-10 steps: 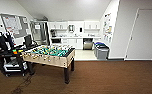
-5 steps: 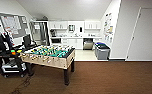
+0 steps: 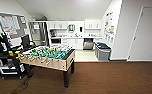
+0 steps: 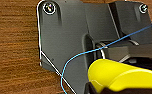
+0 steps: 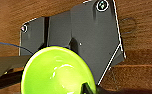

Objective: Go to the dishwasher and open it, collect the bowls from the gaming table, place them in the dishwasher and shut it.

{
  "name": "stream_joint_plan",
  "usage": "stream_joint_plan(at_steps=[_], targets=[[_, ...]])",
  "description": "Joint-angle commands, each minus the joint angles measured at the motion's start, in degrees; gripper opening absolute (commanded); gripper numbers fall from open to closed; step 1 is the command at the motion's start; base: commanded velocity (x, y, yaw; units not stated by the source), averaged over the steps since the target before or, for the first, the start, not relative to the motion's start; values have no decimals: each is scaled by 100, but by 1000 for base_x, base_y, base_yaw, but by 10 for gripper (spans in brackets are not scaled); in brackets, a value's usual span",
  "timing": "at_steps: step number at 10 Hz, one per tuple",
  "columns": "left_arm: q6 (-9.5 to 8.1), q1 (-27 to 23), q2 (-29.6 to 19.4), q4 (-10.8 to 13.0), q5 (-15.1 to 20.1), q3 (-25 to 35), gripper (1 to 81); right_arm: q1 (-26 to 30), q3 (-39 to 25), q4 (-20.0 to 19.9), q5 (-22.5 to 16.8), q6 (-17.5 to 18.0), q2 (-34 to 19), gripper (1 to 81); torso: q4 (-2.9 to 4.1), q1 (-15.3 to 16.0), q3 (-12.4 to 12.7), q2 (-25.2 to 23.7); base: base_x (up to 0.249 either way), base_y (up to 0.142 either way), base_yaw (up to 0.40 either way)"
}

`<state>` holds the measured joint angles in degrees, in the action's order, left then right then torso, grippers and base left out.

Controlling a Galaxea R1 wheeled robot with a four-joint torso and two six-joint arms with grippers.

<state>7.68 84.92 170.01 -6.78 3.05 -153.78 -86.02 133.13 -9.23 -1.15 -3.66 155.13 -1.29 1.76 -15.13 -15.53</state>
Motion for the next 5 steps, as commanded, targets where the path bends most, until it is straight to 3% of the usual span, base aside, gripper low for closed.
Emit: stream_joint_plan(at_steps=[1,5], targets=[[32,-313,-28,45,337,6,10,291,-43,35,-334,-30,-146,10,0,0,0,0,137,-63,0],[32,-313,-11,45,337,6,10,273,-43,35,-334,-30,-146,10,0,0,0,2,139,-75,0]])
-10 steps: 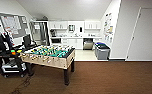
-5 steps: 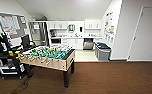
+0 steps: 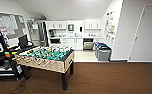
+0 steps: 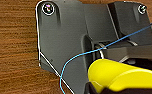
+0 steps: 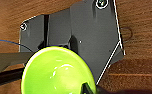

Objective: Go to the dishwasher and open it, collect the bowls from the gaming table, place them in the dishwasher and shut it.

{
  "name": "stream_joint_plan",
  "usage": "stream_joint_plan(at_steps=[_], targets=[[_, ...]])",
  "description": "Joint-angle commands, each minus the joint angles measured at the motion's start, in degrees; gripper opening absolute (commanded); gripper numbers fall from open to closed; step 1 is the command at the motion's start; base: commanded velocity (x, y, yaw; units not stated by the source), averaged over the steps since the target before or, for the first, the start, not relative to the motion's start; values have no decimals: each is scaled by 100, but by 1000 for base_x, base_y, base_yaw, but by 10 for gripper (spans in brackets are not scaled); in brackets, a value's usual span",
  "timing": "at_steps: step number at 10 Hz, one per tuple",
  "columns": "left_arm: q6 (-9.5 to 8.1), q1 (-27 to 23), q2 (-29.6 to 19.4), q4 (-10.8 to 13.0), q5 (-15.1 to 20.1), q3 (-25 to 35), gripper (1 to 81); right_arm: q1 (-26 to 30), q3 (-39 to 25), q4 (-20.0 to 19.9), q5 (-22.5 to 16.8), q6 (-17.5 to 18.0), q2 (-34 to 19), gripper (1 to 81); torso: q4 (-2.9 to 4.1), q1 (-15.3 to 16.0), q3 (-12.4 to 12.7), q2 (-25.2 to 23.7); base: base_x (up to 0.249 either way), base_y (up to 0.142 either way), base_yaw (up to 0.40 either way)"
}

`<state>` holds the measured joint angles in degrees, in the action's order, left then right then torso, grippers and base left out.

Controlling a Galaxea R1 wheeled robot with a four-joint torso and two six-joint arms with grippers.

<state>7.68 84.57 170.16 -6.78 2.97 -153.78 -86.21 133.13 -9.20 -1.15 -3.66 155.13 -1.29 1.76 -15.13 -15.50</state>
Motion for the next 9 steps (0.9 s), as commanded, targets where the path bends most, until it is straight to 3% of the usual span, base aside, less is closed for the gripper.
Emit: stream_joint_plan(at_steps=[1,9], targets=[[32,-278,-34,45,344,6,10,293,-43,33,-334,-30,-146,10,0,0,0,0,138,-78,0],[32,-278,-8,45,353,6,10,293,-34,15,-325,-30,-137,10,0,0,0,0,138,-78,0]])
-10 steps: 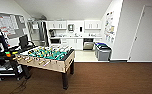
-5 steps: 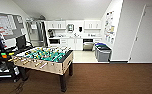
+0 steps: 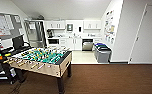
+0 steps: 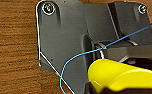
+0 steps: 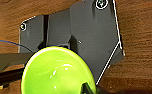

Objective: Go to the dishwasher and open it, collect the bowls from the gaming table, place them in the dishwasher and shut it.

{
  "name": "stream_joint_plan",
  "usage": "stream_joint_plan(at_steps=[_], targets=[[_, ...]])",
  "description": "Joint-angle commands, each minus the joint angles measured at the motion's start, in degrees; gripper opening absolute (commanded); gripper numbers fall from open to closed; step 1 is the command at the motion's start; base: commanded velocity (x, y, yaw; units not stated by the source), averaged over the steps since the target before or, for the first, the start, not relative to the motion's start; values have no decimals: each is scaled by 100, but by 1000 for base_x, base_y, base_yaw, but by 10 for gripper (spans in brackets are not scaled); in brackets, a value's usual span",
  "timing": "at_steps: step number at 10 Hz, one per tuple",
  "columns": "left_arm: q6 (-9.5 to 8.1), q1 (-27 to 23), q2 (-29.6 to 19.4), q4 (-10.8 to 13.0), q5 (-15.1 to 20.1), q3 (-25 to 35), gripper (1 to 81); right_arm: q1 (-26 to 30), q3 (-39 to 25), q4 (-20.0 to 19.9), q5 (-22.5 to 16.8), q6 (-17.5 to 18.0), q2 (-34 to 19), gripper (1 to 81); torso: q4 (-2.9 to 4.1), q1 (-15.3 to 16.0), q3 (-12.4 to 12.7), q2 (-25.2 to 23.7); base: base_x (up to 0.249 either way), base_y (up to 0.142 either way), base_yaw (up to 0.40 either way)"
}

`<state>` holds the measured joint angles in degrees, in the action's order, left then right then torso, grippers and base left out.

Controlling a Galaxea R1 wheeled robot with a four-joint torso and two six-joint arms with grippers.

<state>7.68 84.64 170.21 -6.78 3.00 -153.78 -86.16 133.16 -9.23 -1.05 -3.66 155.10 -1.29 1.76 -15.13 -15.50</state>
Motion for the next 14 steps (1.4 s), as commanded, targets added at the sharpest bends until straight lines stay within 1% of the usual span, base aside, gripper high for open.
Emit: stream_joint_plan(at_steps=[1,2,5,7,14], targets=[[32,-285,-4,54,351,6,10,296,-37,18,-343,-30,-135,10,0,0,0,0,138,-77,0],[32,-294,5,54,351,6,10,297,-37,18,-343,-30,-135,10,0,0,0,0,138,-68,0],[41,-294,49,54,351,6,10,332,-45,26,-352,-30,-126,10,0,2,0,0,138,0,0],[32,-303,75,115,351,6,10,340,-37,26,-352,-30,-126,10,0,0,0,-2,142,0,0],[32,-295,93,115,351,6,10,296,-28,26,-343,-30,-100,10,0,2,-2,0,146,0,0]])
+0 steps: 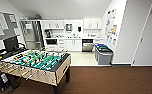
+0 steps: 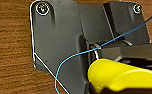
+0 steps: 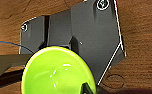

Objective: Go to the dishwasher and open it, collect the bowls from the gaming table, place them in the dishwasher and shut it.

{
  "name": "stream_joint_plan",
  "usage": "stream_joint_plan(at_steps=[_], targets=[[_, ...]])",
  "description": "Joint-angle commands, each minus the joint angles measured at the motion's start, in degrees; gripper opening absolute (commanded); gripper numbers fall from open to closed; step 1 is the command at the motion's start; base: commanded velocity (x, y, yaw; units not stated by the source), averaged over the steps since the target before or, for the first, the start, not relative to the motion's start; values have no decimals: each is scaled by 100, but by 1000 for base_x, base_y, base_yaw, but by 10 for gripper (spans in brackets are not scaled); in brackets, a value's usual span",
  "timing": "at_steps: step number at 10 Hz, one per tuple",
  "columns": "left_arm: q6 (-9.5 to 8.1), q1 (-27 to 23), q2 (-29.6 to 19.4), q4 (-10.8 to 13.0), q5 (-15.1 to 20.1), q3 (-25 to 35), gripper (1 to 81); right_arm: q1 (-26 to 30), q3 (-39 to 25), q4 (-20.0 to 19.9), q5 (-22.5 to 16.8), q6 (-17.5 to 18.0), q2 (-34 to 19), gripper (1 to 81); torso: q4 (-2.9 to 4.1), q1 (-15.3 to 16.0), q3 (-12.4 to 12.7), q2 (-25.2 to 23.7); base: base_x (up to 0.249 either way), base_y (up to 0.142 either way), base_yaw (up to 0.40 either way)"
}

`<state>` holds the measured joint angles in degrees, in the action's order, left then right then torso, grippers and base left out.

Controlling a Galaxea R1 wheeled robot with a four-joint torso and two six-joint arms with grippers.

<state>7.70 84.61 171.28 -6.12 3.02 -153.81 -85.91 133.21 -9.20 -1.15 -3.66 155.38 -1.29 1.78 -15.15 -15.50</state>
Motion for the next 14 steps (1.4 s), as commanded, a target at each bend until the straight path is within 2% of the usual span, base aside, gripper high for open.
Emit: stream_joint_plan(at_steps=[1,14], targets=[[29,-292,-14,49,348,9,10,263,-33,24,-334,-30,-128,10,0,0,0,0,146,0,0],[56,-283,-5,58,348,9,10,306,29,23,-334,-30,-75,10,0,0,0,0,146,-89,0]])
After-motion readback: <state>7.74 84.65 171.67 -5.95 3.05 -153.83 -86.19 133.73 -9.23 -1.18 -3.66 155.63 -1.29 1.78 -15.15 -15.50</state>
